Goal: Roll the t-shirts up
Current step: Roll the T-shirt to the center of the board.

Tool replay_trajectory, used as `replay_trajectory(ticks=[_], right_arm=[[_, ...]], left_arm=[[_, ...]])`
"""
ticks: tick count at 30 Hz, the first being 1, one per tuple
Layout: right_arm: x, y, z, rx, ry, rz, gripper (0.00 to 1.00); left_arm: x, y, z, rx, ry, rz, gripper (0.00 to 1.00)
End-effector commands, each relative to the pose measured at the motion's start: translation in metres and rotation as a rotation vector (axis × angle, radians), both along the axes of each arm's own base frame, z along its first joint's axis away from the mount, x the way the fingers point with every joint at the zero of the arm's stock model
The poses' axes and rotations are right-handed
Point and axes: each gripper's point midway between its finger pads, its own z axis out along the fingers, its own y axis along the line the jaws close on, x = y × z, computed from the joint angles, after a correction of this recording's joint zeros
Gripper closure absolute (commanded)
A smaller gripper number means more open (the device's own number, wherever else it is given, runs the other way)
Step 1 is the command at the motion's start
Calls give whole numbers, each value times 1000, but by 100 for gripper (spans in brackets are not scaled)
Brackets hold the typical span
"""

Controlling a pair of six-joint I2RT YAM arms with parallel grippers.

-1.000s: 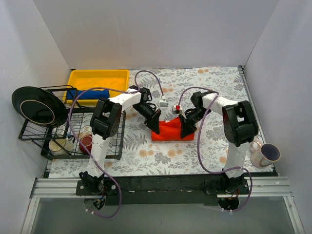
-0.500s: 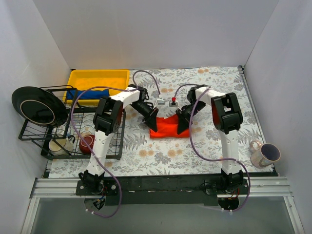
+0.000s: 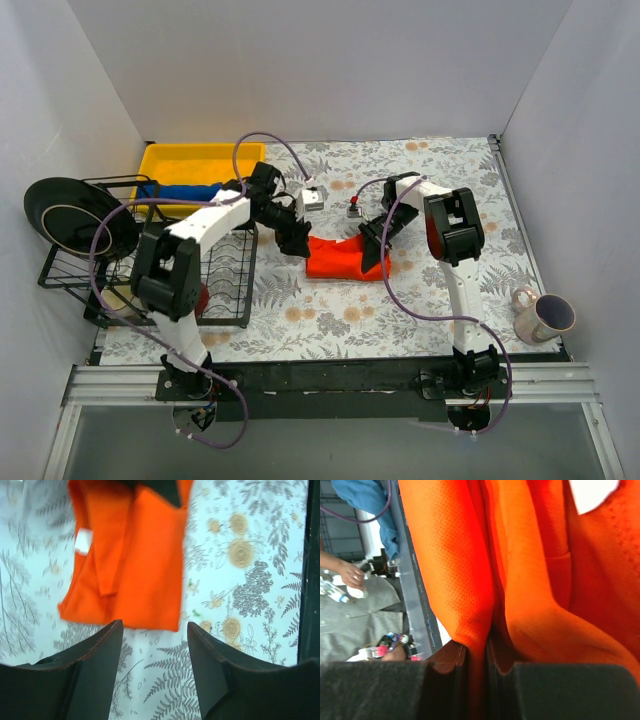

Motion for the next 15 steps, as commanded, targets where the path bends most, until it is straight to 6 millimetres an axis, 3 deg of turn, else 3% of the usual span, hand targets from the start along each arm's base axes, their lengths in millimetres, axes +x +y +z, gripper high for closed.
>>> replay_trajectory(ticks=[1,2,4,8,13,15], right_arm=[[13,-17,-49,-101,-85,63,94],[14,-17,-49,-97,-90,63,94],[17,-15,-49,-94,-94,60,94],[23,-13,-47,-91,-118,59,94],[23,-14,-45,-85,-124,62,94],[20,-15,-46,-86,-116,64,94]], left_arm=[[-21,-38,30,-75,-343,-161,46],[-27,-51,29,-93,-412,-201,46],[-41,-52,16,-83,-459,-217,45],[-51,-74,2,-92,-525,-279,45],[-44,-78,-31,-34,-584,-284,45],[-37,-82,-33,-31,-615,-276,45]])
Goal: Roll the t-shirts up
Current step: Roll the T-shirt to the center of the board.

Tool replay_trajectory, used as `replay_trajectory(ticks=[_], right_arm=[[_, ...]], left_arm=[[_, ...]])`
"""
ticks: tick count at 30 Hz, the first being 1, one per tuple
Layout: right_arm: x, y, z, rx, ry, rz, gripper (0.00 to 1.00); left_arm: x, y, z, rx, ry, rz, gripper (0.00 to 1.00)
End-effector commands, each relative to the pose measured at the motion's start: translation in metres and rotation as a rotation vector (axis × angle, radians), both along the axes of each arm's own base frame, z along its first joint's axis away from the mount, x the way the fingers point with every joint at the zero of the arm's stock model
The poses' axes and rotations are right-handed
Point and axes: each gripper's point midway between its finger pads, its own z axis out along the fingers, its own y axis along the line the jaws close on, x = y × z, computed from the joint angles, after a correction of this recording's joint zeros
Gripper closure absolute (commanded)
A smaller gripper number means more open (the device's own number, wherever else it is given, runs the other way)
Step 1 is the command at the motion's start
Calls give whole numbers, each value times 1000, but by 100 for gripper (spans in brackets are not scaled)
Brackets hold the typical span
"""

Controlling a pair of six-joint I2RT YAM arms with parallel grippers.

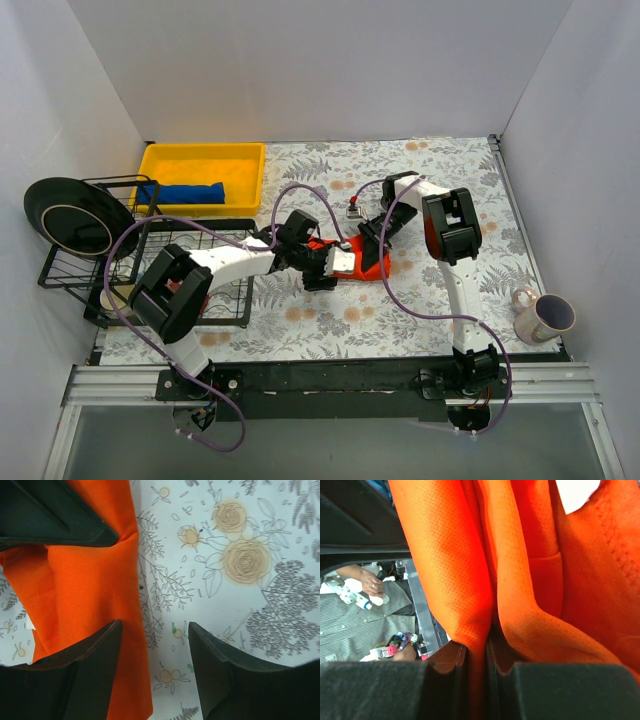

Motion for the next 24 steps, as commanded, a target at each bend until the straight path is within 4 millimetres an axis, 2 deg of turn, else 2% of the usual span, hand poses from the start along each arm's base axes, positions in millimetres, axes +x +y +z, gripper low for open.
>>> replay_trajectory(ticks=[1,7,13,18,21,22,23,24], right_arm=[[16,-15,-45,-47,-171,89,94],[10,-13,-47,-36,-147,85,94],[11,-12,-47,-31,-141,77,94],[6,-14,-50,-33,-126,80,95],[5,-15,-50,-34,-123,81,95],[3,-15,-51,-35,-119,84,94],[3,-15,-51,-35,-119,85,94],[2,-17,-51,-39,-118,87,94]], left_arm=[[27,-14,6,-35,-161,17,45],[33,-11,9,-27,-215,19,44],[36,12,-26,90,-267,35,41],[44,28,-58,198,-297,51,43],[42,34,-75,262,-259,37,57],[45,34,-78,277,-252,38,64],[39,39,-85,310,-219,29,70],[39,39,-87,321,-200,30,81]])
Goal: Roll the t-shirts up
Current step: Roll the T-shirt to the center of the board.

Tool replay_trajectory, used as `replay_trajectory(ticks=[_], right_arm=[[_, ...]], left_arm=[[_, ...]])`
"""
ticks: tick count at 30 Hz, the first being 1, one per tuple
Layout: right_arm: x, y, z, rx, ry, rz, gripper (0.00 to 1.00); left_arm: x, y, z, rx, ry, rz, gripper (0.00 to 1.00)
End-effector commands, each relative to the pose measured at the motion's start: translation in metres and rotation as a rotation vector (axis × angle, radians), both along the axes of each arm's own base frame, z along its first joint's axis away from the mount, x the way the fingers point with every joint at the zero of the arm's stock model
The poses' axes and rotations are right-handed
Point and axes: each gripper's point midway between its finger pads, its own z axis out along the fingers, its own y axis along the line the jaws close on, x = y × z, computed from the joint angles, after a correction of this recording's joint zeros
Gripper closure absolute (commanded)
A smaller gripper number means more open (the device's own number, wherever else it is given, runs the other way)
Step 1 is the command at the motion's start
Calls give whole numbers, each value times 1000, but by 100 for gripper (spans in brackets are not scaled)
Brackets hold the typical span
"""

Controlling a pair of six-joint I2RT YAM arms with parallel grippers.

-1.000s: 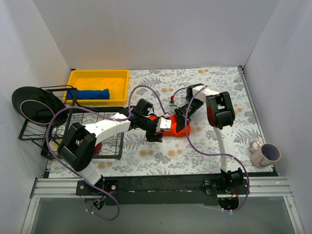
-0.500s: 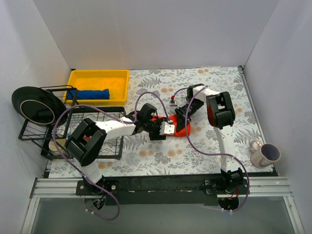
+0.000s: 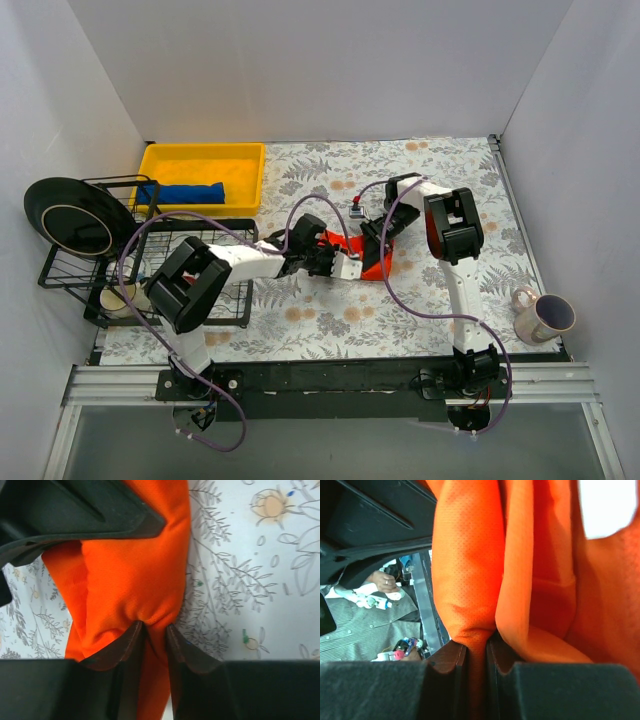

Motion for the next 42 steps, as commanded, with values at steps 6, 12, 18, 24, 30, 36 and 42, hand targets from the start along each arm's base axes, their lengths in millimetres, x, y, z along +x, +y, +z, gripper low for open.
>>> replay_trajectory(ticks=[6,12,18,24,30,36,42], right_arm=[[9,-25,-39,-74,-181,106,86],[79,-61,25,-70,-424,-114,29],[81,-94,69,-91,-655,-205,1],[58,-106,71,-186,-1215,-191,1],[13,-53,94,-50,-1538,7,1],[-16,-25,95,61,-1617,168,1],[-32,-16,73,126,-1632,332,2]], left_arm=[[-38,42,-61,276,293,5,100],[-72,32,-36,276,684,11,100],[-76,21,-6,197,878,78,100],[-67,9,13,182,1028,111,100],[-53,2,15,182,1103,157,100],[-45,1,17,146,1157,180,100],[-35,2,19,126,1198,200,100]])
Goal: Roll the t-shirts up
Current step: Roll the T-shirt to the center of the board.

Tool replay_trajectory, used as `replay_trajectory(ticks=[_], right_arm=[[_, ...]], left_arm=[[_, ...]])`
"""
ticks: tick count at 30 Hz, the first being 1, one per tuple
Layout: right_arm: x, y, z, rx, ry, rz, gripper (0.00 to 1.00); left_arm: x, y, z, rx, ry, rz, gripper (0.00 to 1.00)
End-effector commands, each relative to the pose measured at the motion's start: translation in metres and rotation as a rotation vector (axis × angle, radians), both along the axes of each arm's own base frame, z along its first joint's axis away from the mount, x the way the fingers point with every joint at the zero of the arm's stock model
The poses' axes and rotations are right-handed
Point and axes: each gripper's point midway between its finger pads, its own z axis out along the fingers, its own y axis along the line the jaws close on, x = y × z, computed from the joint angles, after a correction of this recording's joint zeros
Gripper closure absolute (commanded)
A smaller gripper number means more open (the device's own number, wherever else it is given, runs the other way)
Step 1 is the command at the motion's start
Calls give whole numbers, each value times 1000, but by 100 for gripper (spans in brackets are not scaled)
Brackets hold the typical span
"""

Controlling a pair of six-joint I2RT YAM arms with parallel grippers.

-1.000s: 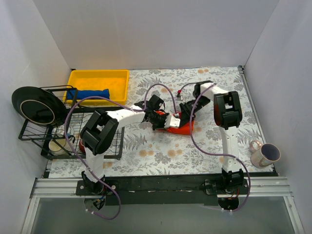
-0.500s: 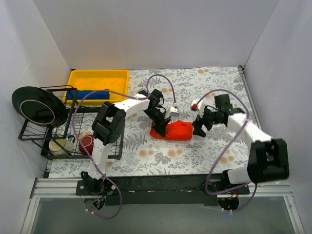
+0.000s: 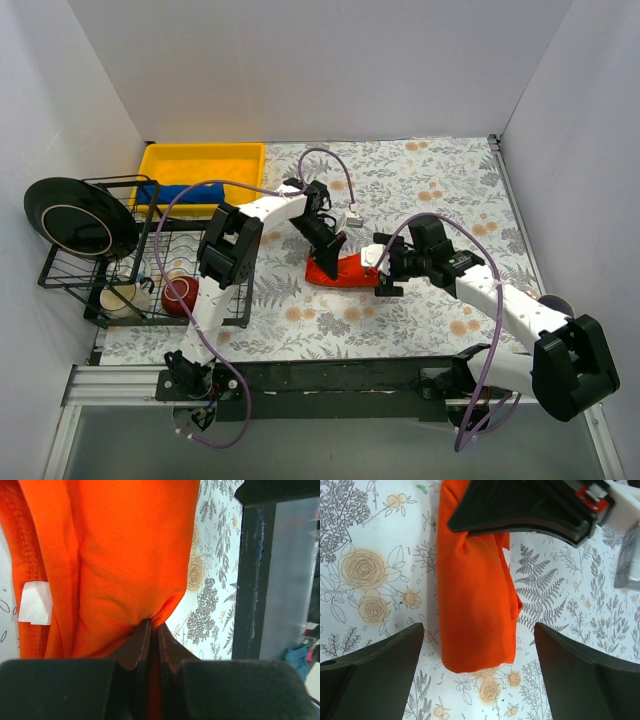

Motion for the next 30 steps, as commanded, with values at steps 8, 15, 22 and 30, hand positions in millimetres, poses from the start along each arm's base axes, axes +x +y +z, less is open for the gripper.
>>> replay_trajectory(ticks=[8,15,22,30], right_arm=[[17,17,-26,-42,-67,98,1],[23,23,-44,-63,-68,147,4],[17,19,-67,-138,6,181,66],[19,8,-79,-195,52,125,89]], left_arm=[[7,1,2,-7,59,36,100],[10,3,1,-6,73,46,100],[21,6,9,-47,23,78,77],[28,17,43,-281,-676,75,37]])
